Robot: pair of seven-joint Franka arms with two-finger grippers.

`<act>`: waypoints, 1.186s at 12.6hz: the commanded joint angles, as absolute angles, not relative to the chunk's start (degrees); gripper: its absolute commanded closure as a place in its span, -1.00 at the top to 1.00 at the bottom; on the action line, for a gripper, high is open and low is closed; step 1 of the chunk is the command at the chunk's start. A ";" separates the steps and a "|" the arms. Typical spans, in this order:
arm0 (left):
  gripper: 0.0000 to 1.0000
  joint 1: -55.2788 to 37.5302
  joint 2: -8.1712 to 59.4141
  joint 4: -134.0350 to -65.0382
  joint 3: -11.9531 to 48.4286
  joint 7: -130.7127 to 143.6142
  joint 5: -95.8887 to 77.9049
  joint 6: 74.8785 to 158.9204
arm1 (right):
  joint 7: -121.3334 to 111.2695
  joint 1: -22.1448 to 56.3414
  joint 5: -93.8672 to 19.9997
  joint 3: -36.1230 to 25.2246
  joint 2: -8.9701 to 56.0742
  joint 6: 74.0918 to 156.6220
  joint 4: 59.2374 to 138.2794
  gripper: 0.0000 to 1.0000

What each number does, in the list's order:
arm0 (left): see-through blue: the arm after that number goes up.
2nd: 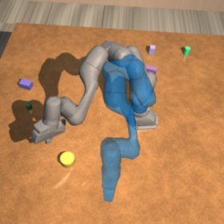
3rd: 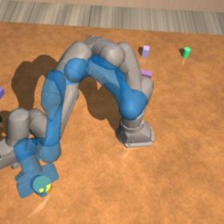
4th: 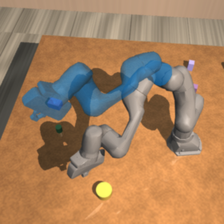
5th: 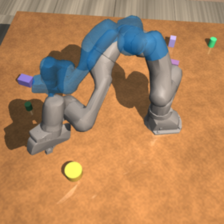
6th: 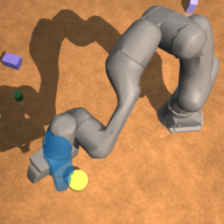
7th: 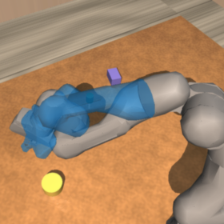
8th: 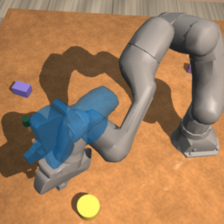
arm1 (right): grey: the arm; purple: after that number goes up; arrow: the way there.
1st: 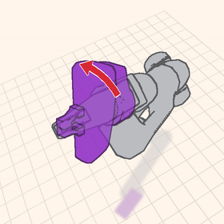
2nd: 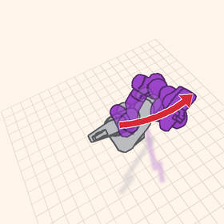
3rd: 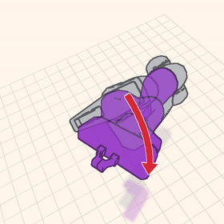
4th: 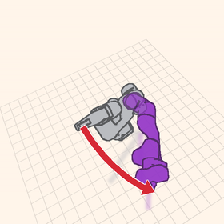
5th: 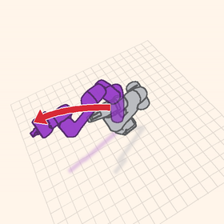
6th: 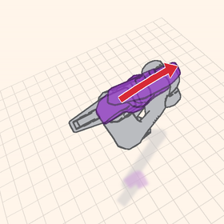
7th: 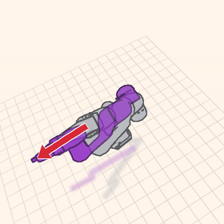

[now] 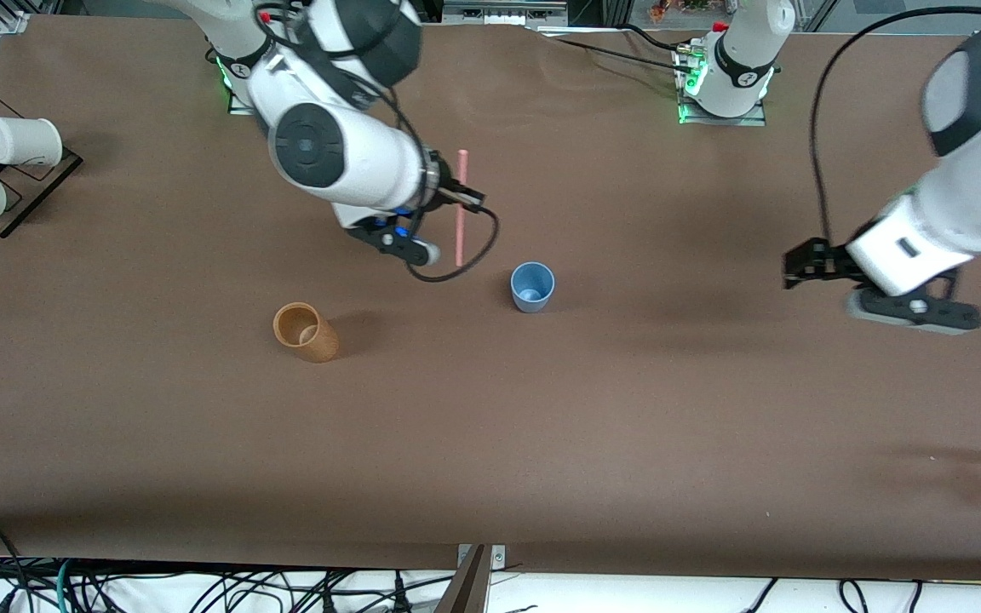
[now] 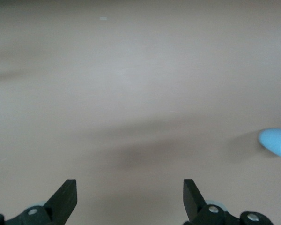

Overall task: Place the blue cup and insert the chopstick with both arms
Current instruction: 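Move the held chopstick with the right gripper above the blue cup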

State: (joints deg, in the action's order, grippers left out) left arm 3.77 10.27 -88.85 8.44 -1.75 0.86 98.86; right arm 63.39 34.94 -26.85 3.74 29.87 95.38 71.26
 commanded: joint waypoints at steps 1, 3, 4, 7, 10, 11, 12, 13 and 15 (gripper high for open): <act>1.00 -2.00 0.20 -101.74 0.55 -2.81 0.18 104.05 | 69.51 37.17 -31.19 3.60 34.36 100.08 66.27 -0.99; 1.00 -3.51 -1.14 -103.01 -1.14 -2.46 0.26 104.85 | 71.88 38.23 -31.47 4.22 35.94 104.05 66.44 -0.99; 1.00 -3.52 -1.14 -102.66 -1.06 -1.33 0.26 104.42 | 72.50 38.23 -31.46 5.09 36.73 105.37 66.45 -0.99; 1.00 -3.52 -0.35 -100.37 -0.53 0.00 0.44 102.13 | 72.60 38.49 -31.20 5.19 38.40 107.58 66.80 -0.98; 1.00 -3.52 -0.26 -100.28 -0.44 0.18 0.18 101.95 | 72.42 38.85 -30.76 5.27 40.25 109.51 66.97 -0.98; 1.00 -3.52 -0.26 -100.02 -0.44 0.18 0.26 101.87 | 72.33 39.20 -30.76 5.19 40.78 109.51 67.06 -0.98; 1.00 -3.52 -0.26 -99.85 -0.44 0.26 0.18 101.34 | 72.16 39.29 -30.67 5.19 41.04 109.86 68.02 -0.98; 1.00 -3.52 -0.26 -99.84 -0.44 0.35 0.18 101.25 | 71.98 39.29 -30.76 5.19 41.04 111.08 69.42 -0.98; 1.00 -3.52 -0.09 -99.84 -0.44 0.35 0.18 101.25 | 71.37 39.29 -30.67 5.19 41.22 112.32 70.22 -0.76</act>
